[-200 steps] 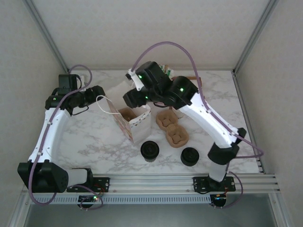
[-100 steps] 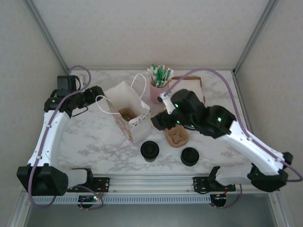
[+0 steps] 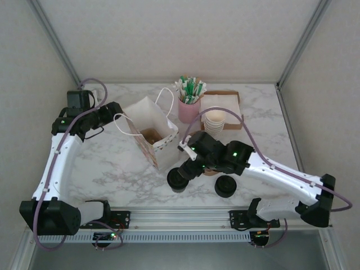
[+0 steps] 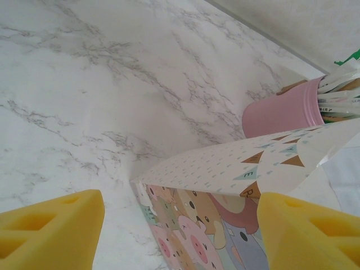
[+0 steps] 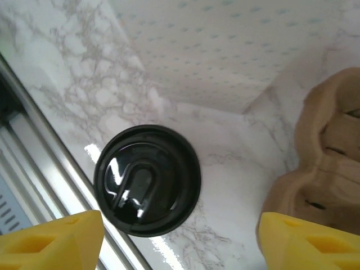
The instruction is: Pack the takeout coffee
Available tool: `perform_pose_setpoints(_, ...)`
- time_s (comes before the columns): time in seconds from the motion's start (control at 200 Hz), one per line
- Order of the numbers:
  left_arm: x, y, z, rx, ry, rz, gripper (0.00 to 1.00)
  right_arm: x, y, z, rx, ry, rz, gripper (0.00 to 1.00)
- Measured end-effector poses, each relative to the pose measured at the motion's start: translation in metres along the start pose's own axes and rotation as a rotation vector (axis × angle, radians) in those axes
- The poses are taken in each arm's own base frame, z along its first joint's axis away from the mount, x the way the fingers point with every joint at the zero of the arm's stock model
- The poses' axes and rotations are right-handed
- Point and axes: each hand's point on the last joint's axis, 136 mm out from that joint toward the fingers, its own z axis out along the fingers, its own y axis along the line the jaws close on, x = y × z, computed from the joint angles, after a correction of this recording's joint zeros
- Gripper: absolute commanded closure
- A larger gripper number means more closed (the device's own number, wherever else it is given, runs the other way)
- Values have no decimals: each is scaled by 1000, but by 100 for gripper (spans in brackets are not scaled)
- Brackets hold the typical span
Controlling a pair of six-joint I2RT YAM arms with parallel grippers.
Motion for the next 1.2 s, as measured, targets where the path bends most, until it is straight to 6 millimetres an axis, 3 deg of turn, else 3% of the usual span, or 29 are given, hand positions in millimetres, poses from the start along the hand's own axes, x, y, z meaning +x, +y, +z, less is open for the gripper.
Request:
perform_pose_setpoints(0.145, 0, 1, 0, -3, -2, -2, 27, 13, 23, 19, -23, 81, -1, 24)
perform_pose_setpoints(0.355, -2, 2, 0, -10, -9, -3, 27, 30, 35, 42, 33, 185, 85, 23)
perform_pose_setpoints(0.656, -2, 2, 0, -10, -10, -4, 27, 26, 31, 51, 132, 197, 253, 19)
perform_pose_setpoints(1.201, -3, 4, 0, -16, -14, -19, 27, 23, 30, 62, 198, 200, 302, 17)
